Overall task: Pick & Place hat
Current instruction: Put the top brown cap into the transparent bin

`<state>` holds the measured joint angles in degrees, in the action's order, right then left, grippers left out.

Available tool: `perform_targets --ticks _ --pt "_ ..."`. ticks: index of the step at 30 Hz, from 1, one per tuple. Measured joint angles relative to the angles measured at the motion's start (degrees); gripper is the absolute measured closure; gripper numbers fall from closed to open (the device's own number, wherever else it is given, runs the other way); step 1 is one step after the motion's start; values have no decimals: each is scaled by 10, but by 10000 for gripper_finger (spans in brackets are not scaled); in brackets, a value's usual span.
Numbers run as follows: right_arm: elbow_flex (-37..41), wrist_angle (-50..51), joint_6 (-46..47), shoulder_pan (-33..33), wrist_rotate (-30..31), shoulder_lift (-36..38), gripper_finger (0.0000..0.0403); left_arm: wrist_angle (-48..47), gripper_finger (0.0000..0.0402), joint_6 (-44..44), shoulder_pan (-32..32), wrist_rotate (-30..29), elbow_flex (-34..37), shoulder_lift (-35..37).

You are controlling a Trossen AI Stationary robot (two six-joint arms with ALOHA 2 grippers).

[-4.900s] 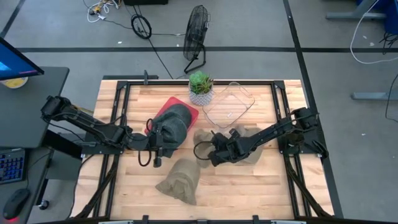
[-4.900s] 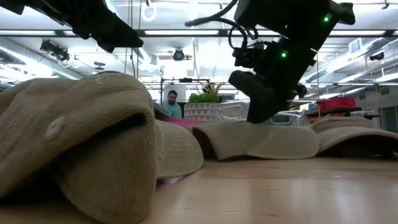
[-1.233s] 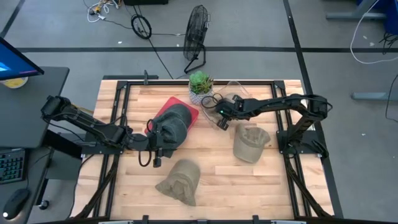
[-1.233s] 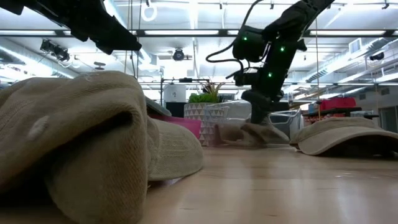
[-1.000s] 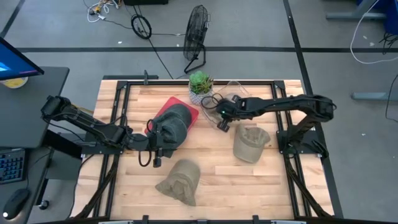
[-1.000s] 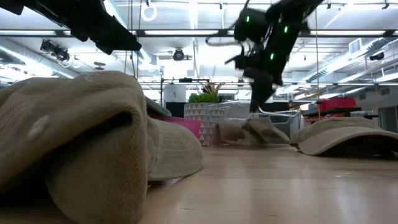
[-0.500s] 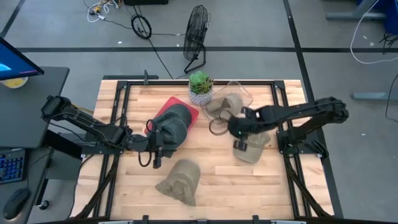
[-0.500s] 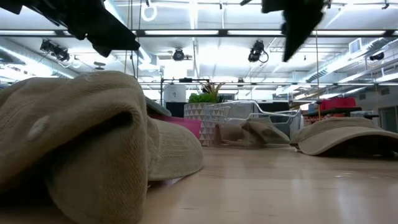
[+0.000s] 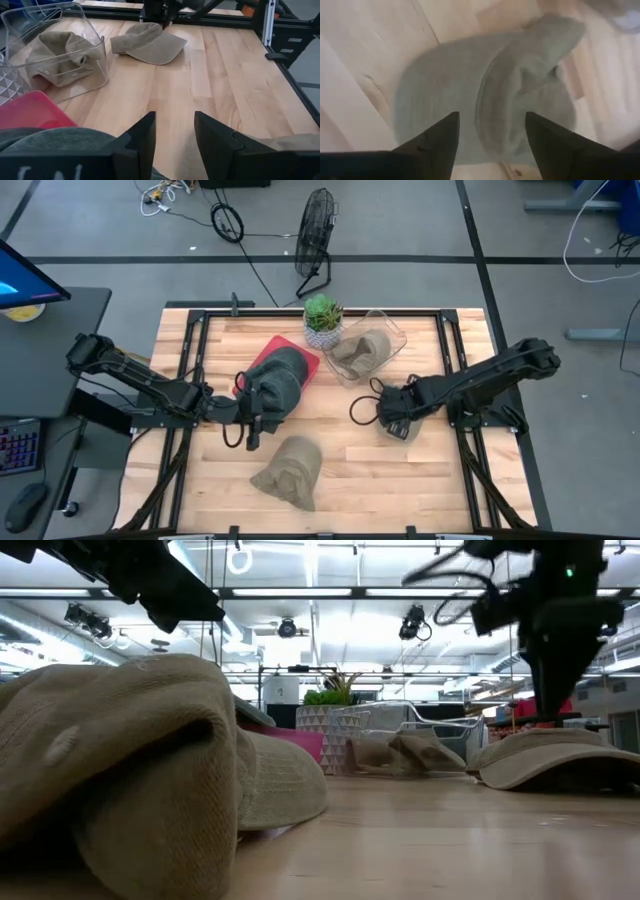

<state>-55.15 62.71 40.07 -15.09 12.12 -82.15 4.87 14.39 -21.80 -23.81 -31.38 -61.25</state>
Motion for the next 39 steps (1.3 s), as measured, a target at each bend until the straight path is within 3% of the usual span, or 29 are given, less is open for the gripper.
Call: perform_targets --ticks 8,13,18,23,26,33,39 --pt "95 -117 2 14 -19 2 170 -1 264 0 0 0 0 0" --pt "122 -163 2 19 -48 2 194 -2 264 0 0 0 0 0" --pt "137 -201 14 19 -58 2 255 -5 264 0 0 0 0 0" --pt "138 -207 13 20 -57 1 356 -5 264 -1 0 0 0 0" --pt "121 -199 13 19 -68 1 391 -5 264 -1 0 0 0 0" --pt "8 -127 -16 6 -76 0 397 -9 264 -7 0 0 0 0" --pt "-105 -83 -70 -2 -34 0 397 -14 264 -7 0 0 0 0"
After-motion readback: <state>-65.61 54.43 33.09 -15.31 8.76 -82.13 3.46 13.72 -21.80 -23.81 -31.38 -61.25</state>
